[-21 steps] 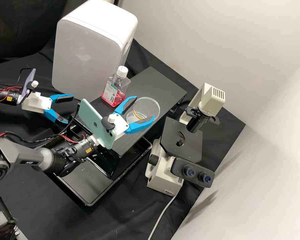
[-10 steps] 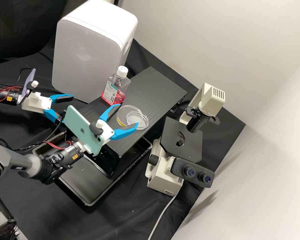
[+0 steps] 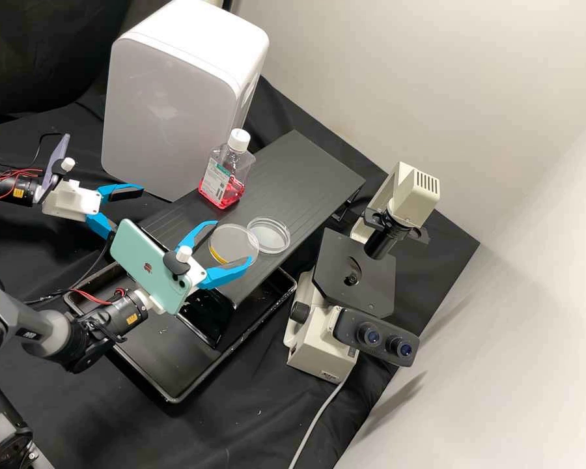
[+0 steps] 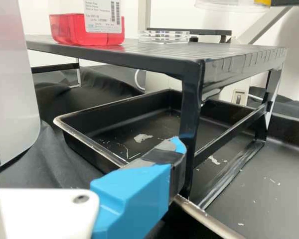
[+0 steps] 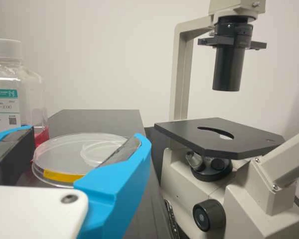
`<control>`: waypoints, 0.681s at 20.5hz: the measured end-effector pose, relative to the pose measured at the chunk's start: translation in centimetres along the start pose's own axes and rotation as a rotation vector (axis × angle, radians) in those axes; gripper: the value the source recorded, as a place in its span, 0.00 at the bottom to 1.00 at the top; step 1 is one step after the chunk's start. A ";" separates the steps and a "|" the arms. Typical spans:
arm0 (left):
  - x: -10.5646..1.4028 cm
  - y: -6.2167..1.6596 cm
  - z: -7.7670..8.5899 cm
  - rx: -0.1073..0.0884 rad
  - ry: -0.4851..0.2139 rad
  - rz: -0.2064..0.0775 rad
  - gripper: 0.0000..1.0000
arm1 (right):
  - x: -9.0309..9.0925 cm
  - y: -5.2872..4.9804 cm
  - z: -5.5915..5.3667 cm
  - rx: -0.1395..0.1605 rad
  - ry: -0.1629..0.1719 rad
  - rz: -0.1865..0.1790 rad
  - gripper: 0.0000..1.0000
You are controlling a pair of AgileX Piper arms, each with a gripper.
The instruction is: Remove the lid from the petri dish
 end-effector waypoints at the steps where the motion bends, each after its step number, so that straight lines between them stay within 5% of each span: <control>1: 0.0 0.00 0.0 0.000 0.000 0.000 1.00 | 0.0 -0.1 0.1 0.000 -0.005 -0.005 0.00; 5: 0.0 0.00 0.0 0.000 0.000 0.000 1.00 | 0.3 -1.0 0.7 -0.011 -0.032 -0.047 0.00; 14: 0.0 0.00 0.0 0.000 0.000 0.000 1.00 | 1.1 -1.3 1.0 -0.020 -0.040 -0.055 0.00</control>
